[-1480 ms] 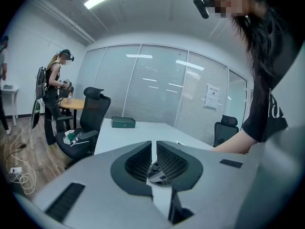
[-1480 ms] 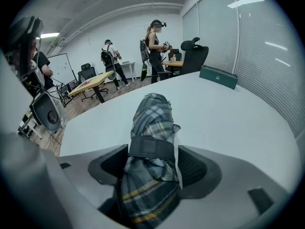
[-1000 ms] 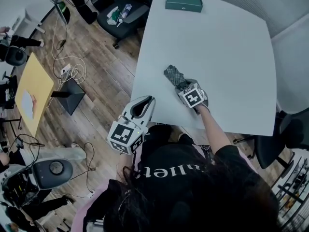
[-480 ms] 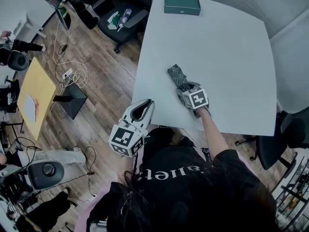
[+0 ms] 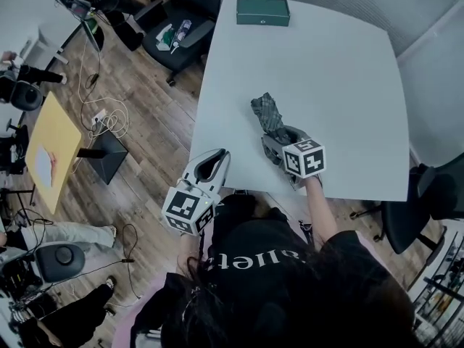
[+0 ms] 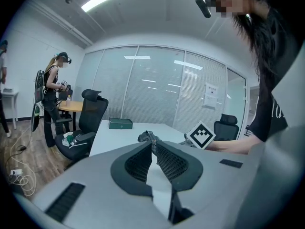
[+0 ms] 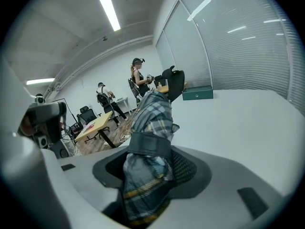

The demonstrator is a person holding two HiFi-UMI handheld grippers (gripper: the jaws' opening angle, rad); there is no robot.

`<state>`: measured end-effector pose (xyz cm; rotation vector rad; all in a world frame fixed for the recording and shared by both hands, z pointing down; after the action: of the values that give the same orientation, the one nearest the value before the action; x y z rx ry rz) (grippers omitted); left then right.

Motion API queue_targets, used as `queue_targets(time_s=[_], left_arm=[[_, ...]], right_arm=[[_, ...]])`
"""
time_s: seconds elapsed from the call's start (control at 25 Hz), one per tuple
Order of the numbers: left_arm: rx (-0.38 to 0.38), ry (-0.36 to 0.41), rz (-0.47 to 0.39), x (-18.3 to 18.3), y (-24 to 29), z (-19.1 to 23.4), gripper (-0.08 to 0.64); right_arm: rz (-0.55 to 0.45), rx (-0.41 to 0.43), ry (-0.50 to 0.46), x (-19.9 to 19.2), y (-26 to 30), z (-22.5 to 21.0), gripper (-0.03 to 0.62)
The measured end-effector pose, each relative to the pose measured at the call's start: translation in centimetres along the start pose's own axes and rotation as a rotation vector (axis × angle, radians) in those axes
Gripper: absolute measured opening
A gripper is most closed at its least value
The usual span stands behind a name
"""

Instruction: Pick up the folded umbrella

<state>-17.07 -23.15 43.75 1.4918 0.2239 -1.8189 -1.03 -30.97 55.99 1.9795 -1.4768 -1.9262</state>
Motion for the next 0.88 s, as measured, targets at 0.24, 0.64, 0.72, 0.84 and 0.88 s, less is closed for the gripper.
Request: queue_targets(time_s=[0.24, 0.64, 0.72, 0.84, 0.88], left_arm=[[-0.027, 0.018, 0.001, -0.5, 0.7, -3.3, 0.046], [-0.095, 0.033, -0.004, -1.7, 1.5, -9.4, 0.044], [-0.107, 0.038, -0.002, -2.1, 1.5, -10.7, 0.046], [-0.121, 0.047, 0.0, -2.8, 1.3, -12.6, 0.046], [-0.124, 0.049, 0.0, -3.0, 1.1, -13.3, 0.046]], right_arm=[[-0.089, 0.012, 0.042, -0.1, -6.1, 0.5, 0.235], [-0.162, -0.032, 0.077, -3.2, -15.5, 0.8, 0.235], [-0.173, -0.041, 0.086, -4.1, -17.3, 0.9, 0.235], [-0.189, -0.056, 0.096, -5.4, -19.7, 1.0, 0.235], [-0.194, -0.061, 0.096, -5.8, -20.4, 1.2, 0.235]])
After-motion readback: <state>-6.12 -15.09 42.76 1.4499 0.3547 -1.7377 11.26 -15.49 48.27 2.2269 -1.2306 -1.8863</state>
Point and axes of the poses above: the fingertips, and each gripper's own axes: y forward along the fingers, z to its left, x out of its top, the point moved 3 cm from there along -y, backward along the fingers, and after that the axes turned 6 degrees about -y, right-handed, at the moved point
